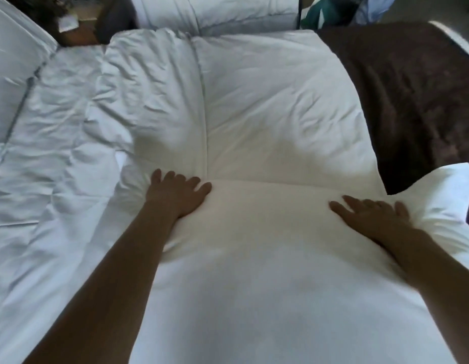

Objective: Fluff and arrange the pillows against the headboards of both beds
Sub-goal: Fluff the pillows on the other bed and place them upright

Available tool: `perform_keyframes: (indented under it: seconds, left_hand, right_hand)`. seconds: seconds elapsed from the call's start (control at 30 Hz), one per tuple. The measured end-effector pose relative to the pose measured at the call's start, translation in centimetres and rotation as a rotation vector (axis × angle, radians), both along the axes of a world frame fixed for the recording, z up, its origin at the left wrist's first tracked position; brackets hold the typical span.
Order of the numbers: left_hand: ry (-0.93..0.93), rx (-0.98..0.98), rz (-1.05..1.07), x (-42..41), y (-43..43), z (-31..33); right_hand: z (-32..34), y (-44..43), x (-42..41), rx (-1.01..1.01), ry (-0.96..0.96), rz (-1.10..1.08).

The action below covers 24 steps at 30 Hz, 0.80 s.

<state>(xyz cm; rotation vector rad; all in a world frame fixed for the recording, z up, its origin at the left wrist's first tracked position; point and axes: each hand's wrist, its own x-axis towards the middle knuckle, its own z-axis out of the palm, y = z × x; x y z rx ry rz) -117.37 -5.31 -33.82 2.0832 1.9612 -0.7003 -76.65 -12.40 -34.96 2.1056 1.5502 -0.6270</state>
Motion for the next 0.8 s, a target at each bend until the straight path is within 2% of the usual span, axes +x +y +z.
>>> perform_keyframes:
  seconds: [0.13, 0.2, 0.27, 0.37, 0.53, 0.67, 0.8]
  left_hand:
    - [0.005, 0.021, 0.011, 0.3, -3.7, 2.4]
    - [-0.011, 0.109, 0.007, 0.3, -6.2, 4.3]
    - [-0.044, 0.173, 0.012, 0.2, -8.8, 6.4]
    - [-0.085, 0.21, 0.026, -0.5, -13.7, 10.0]
    - [-0.171, 0.308, 0.053, -2.1, -22.1, 15.6]
    - [-0.153, 0.275, -0.003, -3.6, -28.2, 19.1]
    - [-0.231, 0.343, -0.013, -5.2, -34.9, 21.7]
  right_hand:
    - [2.7, -4.2, -0.4, -0.047, -0.045, 0.159]
    - [4.4, -7.3, -0.9, 0.038, -0.043, 0.133]
    - [6.9, -10.2, -1.5, 0.035, -0.081, 0.116]
    - [10.6, -14.5, -2.9, 0.113, -0.056, -0.003]
    - [15.8, -22.3, -5.1, 0.229, -0.03, -0.03]
    - [19.1, -28.5, -6.7, 0.317, -0.022, -0.071]
    - [22.0, -35.5, -8.4, 0.423, -0.073, -0.042]
